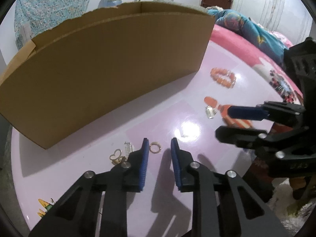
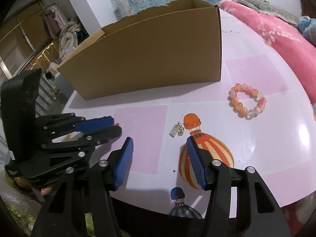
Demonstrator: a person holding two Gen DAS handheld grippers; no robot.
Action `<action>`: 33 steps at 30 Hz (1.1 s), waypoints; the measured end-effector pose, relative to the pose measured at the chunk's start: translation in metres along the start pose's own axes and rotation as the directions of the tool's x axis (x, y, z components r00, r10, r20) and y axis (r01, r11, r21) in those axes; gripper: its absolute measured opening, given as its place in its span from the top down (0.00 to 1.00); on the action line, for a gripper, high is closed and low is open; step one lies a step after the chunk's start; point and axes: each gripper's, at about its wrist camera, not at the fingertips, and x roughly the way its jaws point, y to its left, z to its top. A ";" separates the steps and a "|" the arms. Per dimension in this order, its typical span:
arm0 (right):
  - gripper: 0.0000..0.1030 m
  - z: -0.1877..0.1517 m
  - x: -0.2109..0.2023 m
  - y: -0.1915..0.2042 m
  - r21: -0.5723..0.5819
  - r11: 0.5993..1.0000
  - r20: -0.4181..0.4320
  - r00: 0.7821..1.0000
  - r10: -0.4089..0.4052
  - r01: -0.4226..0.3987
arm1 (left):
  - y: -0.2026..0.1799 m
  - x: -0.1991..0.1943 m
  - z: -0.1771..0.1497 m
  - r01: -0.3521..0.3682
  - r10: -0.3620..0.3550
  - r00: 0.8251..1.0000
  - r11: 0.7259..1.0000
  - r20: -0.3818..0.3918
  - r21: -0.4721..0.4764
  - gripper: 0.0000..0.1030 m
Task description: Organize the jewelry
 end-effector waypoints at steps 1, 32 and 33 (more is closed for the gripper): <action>0.49 0.000 0.000 -0.001 0.001 1.000 0.000 1.000 0.000 0.000 | 0.000 0.000 0.000 -0.003 0.003 1.000 1.000 0.003 0.000 0.81; 0.86 0.009 0.000 -0.002 -0.048 0.996 0.019 0.997 -0.072 0.073 | -0.010 -0.001 -0.005 -0.028 0.027 0.999 0.998 0.018 0.059 0.90; 0.87 0.009 0.000 -0.003 -0.054 0.995 0.021 0.997 -0.081 0.082 | -0.010 -0.001 -0.005 -0.028 0.027 0.999 0.998 0.018 0.058 0.90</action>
